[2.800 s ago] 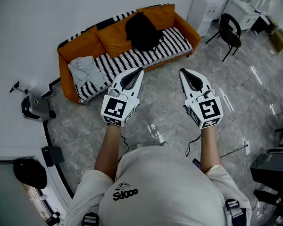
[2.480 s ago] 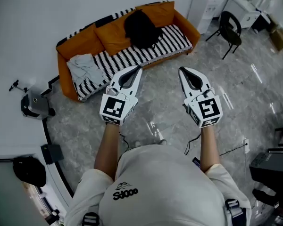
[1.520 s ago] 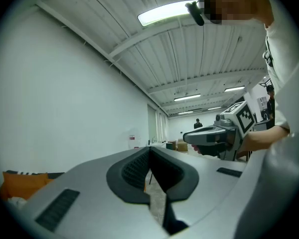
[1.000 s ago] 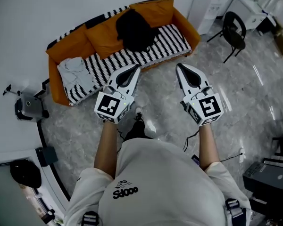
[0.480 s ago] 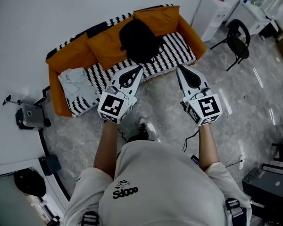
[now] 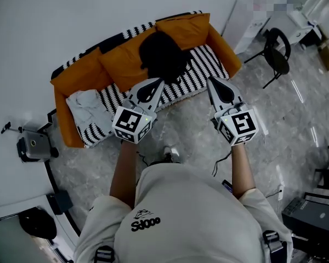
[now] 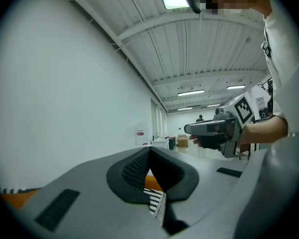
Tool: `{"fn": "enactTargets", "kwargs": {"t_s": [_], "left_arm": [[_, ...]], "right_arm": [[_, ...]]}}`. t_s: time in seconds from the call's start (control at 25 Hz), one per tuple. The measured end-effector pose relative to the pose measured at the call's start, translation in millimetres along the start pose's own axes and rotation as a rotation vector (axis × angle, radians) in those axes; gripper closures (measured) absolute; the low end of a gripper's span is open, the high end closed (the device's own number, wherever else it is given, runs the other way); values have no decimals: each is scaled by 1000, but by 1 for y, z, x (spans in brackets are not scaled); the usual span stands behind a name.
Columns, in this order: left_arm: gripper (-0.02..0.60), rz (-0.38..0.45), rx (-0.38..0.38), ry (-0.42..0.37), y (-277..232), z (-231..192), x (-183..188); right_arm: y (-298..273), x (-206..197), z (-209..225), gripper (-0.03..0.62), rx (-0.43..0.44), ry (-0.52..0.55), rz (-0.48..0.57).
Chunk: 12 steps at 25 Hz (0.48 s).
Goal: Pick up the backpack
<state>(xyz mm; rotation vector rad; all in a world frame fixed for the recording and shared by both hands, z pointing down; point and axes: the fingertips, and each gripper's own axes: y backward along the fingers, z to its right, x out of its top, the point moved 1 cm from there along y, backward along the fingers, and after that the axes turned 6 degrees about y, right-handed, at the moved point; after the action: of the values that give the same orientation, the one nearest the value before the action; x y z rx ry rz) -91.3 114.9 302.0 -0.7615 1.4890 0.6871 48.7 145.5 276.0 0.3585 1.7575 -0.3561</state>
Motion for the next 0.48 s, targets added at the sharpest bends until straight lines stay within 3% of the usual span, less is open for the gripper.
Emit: {"fn": "enactTargets", "kwargs": {"t_s": [0.2, 0.4, 0.48], "left_arm": [[561, -25, -12, 29, -10, -32, -7], [561, -78, 75, 7, -19, -55, -22], [561, -86, 88, 32, -25, -65, -28]], "right_arm": [[-29, -3, -1, 560, -7, 29, -16], [-43, -11, 7, 559, -42, 32, -37], [-51, -16, 14, 559, -59, 33, -50]]}}
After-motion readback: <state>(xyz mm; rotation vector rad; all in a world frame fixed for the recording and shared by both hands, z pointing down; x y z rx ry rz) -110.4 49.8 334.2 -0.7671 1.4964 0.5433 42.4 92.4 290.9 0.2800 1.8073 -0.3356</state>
